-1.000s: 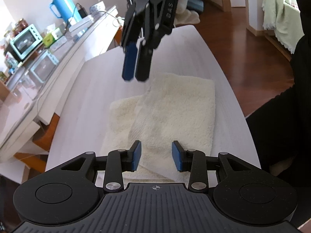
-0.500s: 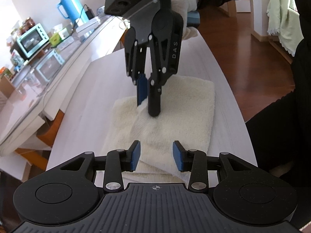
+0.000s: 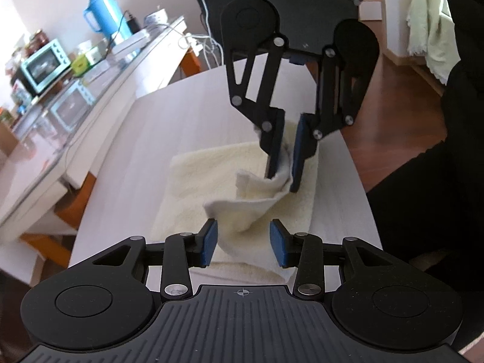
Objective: Fold towel
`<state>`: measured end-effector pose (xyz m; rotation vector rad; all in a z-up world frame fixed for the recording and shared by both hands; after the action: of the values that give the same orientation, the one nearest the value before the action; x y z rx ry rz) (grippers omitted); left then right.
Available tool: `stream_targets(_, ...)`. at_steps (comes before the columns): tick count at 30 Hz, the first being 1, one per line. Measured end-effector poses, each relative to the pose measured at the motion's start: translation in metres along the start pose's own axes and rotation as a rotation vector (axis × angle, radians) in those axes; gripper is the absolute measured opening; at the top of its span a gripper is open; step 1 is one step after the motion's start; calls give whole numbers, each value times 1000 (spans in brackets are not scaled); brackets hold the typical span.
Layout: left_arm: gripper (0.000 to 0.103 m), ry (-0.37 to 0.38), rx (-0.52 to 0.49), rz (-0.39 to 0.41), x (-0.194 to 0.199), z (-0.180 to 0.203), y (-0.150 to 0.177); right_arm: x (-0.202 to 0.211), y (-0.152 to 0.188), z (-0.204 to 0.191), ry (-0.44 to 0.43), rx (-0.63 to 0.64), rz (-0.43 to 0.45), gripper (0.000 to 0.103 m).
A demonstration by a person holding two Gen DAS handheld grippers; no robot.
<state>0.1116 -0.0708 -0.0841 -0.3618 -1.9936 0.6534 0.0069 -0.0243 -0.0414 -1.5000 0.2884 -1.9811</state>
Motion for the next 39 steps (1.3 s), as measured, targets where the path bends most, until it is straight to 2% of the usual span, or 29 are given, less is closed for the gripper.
stream_targets(6,43,-34,-14,6,0,-10,0,-2,-4,1,42,30,-15,14)
stream_targets(12,42,-9,19,20,0,-12,2,-6,-8,10,63,58,-13,12)
stream_targets(20,42,-123,94,3,9,-34,19,-21,0,43,49,51,15,12)
stream_targets(26,42,-160,137,-15,6,-45,30,-41,16,73,20,-10,13,12)
stream_targets(32,42,-161,162,-18,0,-51,34,-56,31,92,4,-76,7,13)
stream_targets(36,43,-159,182,-14,-2,-55,32,-60,39,101,-7,-163,17,24)
stream_targets(39,44,-163,191,-16,-3,-58,31,-52,44,108,-2,-242,46,27)
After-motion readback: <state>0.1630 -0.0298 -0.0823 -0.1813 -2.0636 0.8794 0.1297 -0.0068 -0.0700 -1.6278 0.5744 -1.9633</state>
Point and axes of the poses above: each gripper's, at about its wrist camera, not at the fingertips, and x roughly against the way its jaws point, z to its right, y to its underside, the point moved 9 cm from there along -x, roughly the way its jaws point, and after that the axes turned 6 degrees about -y, right-handed, at the moved point
